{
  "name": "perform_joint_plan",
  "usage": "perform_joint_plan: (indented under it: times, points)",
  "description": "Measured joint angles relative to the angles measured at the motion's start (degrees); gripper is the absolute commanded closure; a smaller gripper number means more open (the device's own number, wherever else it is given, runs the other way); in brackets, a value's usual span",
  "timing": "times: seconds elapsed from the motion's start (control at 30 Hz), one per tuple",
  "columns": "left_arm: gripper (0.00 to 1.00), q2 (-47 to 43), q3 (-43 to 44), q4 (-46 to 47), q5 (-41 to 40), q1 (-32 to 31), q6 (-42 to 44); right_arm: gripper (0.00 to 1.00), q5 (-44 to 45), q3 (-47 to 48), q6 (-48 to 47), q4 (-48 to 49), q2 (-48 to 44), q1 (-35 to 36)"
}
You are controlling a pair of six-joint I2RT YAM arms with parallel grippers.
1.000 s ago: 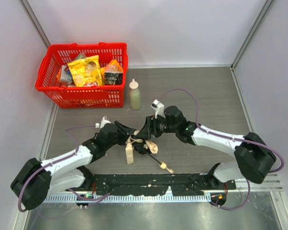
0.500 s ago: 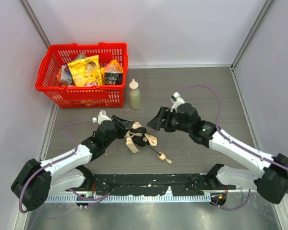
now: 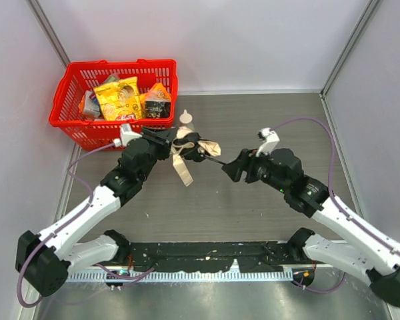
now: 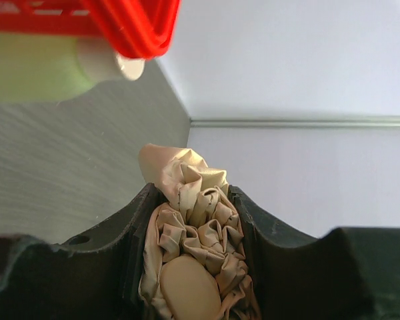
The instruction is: Put away the umbrella
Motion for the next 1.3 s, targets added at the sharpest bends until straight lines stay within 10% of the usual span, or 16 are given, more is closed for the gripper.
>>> perform_joint_plan:
  times: [0.3, 0.53, 0.73, 0.87, 0.9, 0.97, 1.17, 1.3]
  points:
    - [1.00, 3.76, 8.44, -6.71, -9.20, 0.63, 2.62, 0.24, 29.94, 29.40, -18.62, -4.63, 21.53, 36.89]
    - [1.00, 5.29, 12.70, -13.38, -11.87, 0.63, 2.67, 0.26, 44.44, 38.07, -24.33, -7.32, 35.47, 38.80]
    - [1.00, 5.25, 14.84, -15.54, -13.14, 0.63, 1.31, 0.64, 54.05, 42.66, -25.90, -7.04, 42.45, 39.06]
    - [1.00, 5.14, 14.84, -16.68, -13.57, 0.63, 0.46, 0.60, 57.27, 42.64, -26.75, -5.84, 43.56, 39.04]
    - [1.00, 5.14, 14.84, -16.79, -13.57, 0.63, 0.20, 0.61, 57.29, 42.64, -27.02, -5.44, 43.56, 39.04]
    - [1.00, 5.14, 14.84, -16.92, -13.57, 0.63, -0.09, 0.99, 57.07, 42.64, -27.41, -4.24, 43.54, 39.06]
    - [1.00, 5.11, 14.84, -16.92, -13.53, 0.63, -0.50, 0.99, 54.12, 39.78, -26.77, -1.73, 42.36, 38.29]
    - [1.00, 4.39, 14.58, -16.33, -13.22, 0.63, -1.62, 0.99, 36.39, 32.94, -22.67, 1.05, 37.64, 32.92]
